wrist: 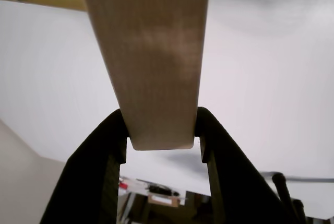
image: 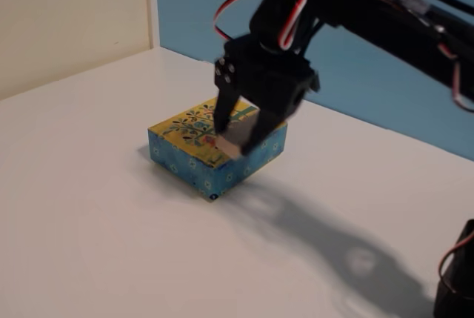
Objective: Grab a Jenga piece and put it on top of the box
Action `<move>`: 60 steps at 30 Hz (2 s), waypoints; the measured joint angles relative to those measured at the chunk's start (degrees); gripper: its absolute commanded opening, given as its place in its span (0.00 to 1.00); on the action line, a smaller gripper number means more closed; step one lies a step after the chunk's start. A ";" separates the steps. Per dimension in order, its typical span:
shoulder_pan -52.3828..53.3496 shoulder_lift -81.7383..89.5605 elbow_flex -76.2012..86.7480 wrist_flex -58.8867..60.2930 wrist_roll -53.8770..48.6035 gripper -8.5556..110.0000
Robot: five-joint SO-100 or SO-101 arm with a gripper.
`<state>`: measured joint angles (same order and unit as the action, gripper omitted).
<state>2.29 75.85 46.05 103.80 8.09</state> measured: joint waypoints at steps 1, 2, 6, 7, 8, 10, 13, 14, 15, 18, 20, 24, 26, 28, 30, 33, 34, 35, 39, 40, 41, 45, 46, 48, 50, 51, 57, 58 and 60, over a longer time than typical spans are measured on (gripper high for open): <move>0.09 -1.49 -3.25 0.53 0.09 0.07; 0.18 -2.11 -5.71 1.85 0.18 0.07; 0.18 -3.25 -10.20 3.08 0.35 0.07; 0.09 -3.60 -10.72 3.16 0.35 0.07; 0.09 -4.13 -11.25 3.16 0.35 0.07; 0.00 -5.01 -11.95 3.16 0.35 0.07; 0.00 -6.77 -13.62 3.16 0.35 0.07; 0.00 -7.56 -14.24 3.16 0.35 0.07; 0.00 -8.26 -15.12 3.16 0.35 0.07; 0.00 -10.55 -17.40 3.16 0.70 0.07; 0.00 -12.22 -19.07 3.16 0.97 0.07; 0.00 -15.91 -21.80 3.16 1.41 0.07; 0.00 -17.40 -23.20 3.16 1.58 0.07; 0.00 -19.07 -24.79 3.16 1.58 0.07; 0.18 -20.65 -26.37 3.16 1.58 0.07; 1.23 -22.50 -28.56 3.16 1.58 0.07; 1.67 -23.20 -29.53 3.16 1.58 0.07; 1.93 -23.82 -30.06 3.16 1.58 0.07; 2.02 -24.79 -30.76 3.16 1.58 0.07; 2.20 -24.87 -31.03 3.16 1.49 0.07; 2.64 -25.05 -31.46 3.16 1.41 0.07; 4.66 -26.63 -33.13 3.16 1.23 0.07; 5.10 -26.72 -33.40 3.16 1.23 0.07; 5.80 -26.89 -34.19 3.16 1.05 0.07; 6.33 -27.60 -35.16 3.16 0.70 0.07; 6.68 -27.95 -35.24 3.16 0.53 0.07; 9.14 -29.79 -36.83 3.16 -0.53 0.07; 9.49 -30.15 -37.00 3.16 -0.62 0.07; 10.02 -30.67 -37.44 3.16 -0.88 0.07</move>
<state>12.30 45.18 8.61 106.96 7.21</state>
